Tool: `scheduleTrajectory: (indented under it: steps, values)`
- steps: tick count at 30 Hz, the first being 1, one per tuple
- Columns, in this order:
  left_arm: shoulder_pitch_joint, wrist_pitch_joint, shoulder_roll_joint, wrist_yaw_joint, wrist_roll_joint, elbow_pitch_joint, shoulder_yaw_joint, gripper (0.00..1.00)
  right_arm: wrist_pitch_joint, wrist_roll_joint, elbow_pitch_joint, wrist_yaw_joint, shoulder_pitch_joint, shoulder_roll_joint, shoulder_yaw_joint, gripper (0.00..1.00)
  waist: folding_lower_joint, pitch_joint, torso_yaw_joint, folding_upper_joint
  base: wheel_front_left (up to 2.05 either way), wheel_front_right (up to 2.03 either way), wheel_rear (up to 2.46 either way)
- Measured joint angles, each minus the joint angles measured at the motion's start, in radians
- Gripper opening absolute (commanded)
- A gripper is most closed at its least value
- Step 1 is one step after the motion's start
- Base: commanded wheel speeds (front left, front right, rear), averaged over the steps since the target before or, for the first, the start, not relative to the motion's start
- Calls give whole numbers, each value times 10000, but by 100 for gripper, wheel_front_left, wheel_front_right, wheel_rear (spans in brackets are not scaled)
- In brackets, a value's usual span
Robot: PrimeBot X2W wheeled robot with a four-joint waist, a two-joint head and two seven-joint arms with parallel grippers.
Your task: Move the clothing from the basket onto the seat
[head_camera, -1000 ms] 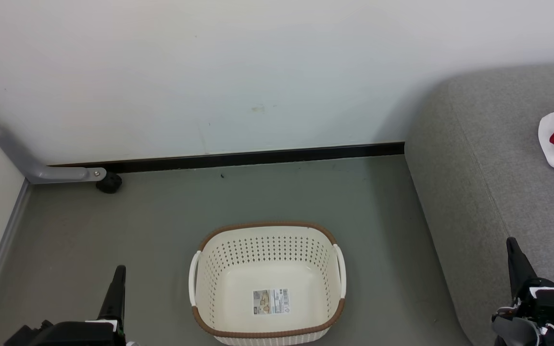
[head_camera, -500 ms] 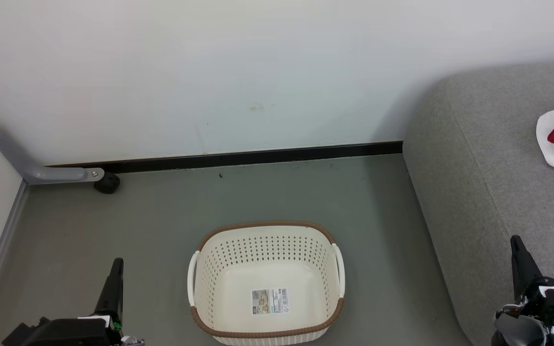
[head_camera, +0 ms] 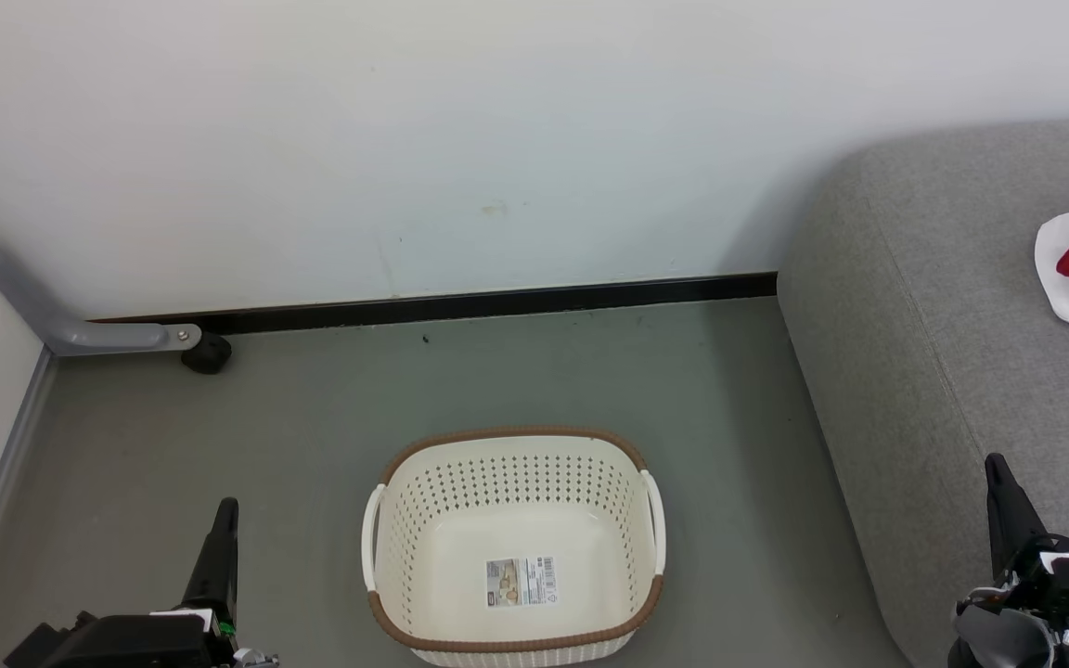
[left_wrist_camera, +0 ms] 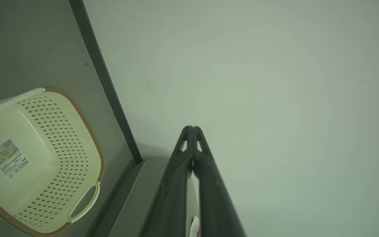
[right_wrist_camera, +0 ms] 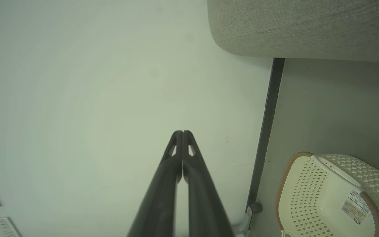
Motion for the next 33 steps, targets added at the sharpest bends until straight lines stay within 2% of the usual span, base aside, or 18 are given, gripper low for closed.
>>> scheduleTrajectory:
  steps: [33]
  values:
    - [0,0,-2,0,0,-31,-2,0,-2,4,-10,0,4,4,2,0,0,1,0,0,0,0,0]
